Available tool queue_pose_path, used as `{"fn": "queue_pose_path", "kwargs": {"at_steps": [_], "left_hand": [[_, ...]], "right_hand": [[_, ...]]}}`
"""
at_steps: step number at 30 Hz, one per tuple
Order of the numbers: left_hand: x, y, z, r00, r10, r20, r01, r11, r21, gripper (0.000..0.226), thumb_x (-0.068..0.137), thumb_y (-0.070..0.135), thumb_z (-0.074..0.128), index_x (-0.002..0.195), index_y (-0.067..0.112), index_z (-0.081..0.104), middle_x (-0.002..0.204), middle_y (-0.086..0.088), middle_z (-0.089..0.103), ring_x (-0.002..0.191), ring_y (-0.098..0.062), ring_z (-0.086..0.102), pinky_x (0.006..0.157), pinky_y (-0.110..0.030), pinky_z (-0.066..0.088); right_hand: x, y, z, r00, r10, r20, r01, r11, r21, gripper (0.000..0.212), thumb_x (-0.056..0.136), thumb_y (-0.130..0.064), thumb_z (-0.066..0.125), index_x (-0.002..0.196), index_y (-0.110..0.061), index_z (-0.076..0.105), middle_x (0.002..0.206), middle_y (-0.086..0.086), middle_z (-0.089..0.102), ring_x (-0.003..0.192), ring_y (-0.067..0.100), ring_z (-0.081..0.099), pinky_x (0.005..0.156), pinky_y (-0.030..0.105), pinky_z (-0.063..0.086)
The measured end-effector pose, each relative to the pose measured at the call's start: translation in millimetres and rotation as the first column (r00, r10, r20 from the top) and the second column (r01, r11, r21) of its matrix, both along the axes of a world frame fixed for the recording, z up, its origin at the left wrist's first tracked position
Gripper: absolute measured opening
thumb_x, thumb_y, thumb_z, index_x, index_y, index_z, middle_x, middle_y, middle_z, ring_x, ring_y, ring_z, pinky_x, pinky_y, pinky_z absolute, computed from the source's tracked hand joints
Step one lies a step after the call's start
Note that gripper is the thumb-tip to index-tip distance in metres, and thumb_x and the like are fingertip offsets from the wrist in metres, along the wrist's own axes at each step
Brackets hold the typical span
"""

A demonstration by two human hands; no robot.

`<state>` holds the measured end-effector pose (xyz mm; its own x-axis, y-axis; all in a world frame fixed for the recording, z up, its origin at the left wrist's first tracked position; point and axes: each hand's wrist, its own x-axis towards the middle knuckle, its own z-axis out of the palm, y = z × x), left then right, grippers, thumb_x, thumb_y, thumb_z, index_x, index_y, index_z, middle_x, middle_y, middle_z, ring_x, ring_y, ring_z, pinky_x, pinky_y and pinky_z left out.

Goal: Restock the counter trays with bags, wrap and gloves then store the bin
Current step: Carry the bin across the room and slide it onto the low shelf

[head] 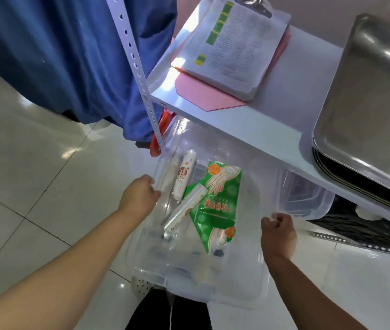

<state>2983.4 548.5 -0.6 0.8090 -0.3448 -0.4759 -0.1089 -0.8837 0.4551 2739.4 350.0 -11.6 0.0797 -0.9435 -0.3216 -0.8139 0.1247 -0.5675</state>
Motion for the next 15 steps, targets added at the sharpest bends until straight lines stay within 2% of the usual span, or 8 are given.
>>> {"fn": "queue_pose_path", "kwargs": {"at_steps": [3, 5, 7, 12, 14, 15], "left_hand": [[9.1, -19.7, -19.9, 0.999, 0.028, 0.039, -0.027, 0.999, -0.031, 0.027, 0.077, 0.008, 0.062, 0.103, 0.001, 0.058, 0.095, -0.018, 0.064, 0.087, -0.034, 0.058, 0.068, -0.026, 0.035], [15.4, -31.0, -31.5, 0.998, 0.049, 0.042, -0.048, 0.998, -0.040, 0.025, 0.077, 0.004, 0.059, 0.101, 0.000, 0.059, 0.096, -0.019, 0.064, 0.082, -0.033, 0.054, 0.068, -0.026, 0.035], [20.6, -40.8, -40.9, 0.996, 0.078, 0.032, -0.075, 0.995, -0.072, 0.023, 0.076, 0.000, 0.057, 0.099, -0.001, 0.058, 0.096, -0.021, 0.062, 0.077, -0.028, 0.050, 0.068, -0.028, 0.036], [28.4, -47.7, -52.6, 0.998, 0.059, -0.007, -0.060, 0.984, -0.170, 0.029, 0.077, 0.001, 0.056, 0.105, 0.006, 0.058, 0.092, -0.016, 0.055, 0.081, -0.031, 0.054, 0.070, -0.031, 0.042], [28.3, -40.9, -54.4, 0.996, 0.084, -0.027, -0.088, 0.981, -0.171, 0.021, 0.080, 0.005, 0.055, 0.101, 0.006, 0.059, 0.084, -0.013, 0.058, 0.077, -0.031, 0.054, 0.068, -0.033, 0.042], [26.0, -35.3, -55.9, 0.995, 0.097, -0.032, -0.101, 0.982, -0.160, 0.016, 0.082, 0.009, 0.054, 0.098, 0.006, 0.059, 0.078, -0.010, 0.057, 0.074, -0.030, 0.053, 0.064, -0.032, 0.040]], "right_hand": [[14.0, -14.2, -17.6, 0.998, -0.046, 0.041, 0.048, 0.998, -0.027, 0.018, 0.076, -0.013, 0.061, 0.094, -0.015, 0.057, 0.060, -0.007, 0.050, 0.059, 0.018, 0.047, 0.062, 0.028, 0.032], [20.8, -21.5, -29.6, 0.996, -0.067, 0.067, 0.069, 0.997, -0.033, 0.018, 0.077, -0.012, 0.060, 0.094, -0.014, 0.057, 0.061, -0.004, 0.051, 0.062, 0.021, 0.049, 0.062, 0.027, 0.032], [25.7, -27.4, -39.8, 0.993, -0.075, 0.092, 0.079, 0.996, -0.039, 0.017, 0.078, -0.012, 0.060, 0.094, -0.014, 0.056, 0.061, -0.002, 0.052, 0.060, 0.019, 0.049, 0.061, 0.027, 0.032], [42.5, -41.0, -56.6, 0.985, -0.100, 0.144, 0.109, 0.992, -0.062, 0.013, 0.080, -0.013, 0.059, 0.093, -0.014, 0.056, 0.058, -0.008, 0.049, 0.053, 0.006, 0.046, 0.049, 0.021, 0.031], [51.2, -49.9, -57.7, 0.984, -0.078, 0.161, 0.091, 0.993, -0.078, 0.012, 0.080, -0.013, 0.059, 0.091, -0.014, 0.055, 0.058, -0.010, 0.048, 0.052, 0.003, 0.044, 0.046, 0.019, 0.033], [56.4, -54.9, -57.8, 0.983, -0.071, 0.166, 0.086, 0.993, -0.083, 0.011, 0.079, -0.013, 0.060, 0.089, -0.015, 0.055, 0.058, -0.010, 0.047, 0.052, 0.002, 0.043, 0.044, 0.013, 0.032]]}}
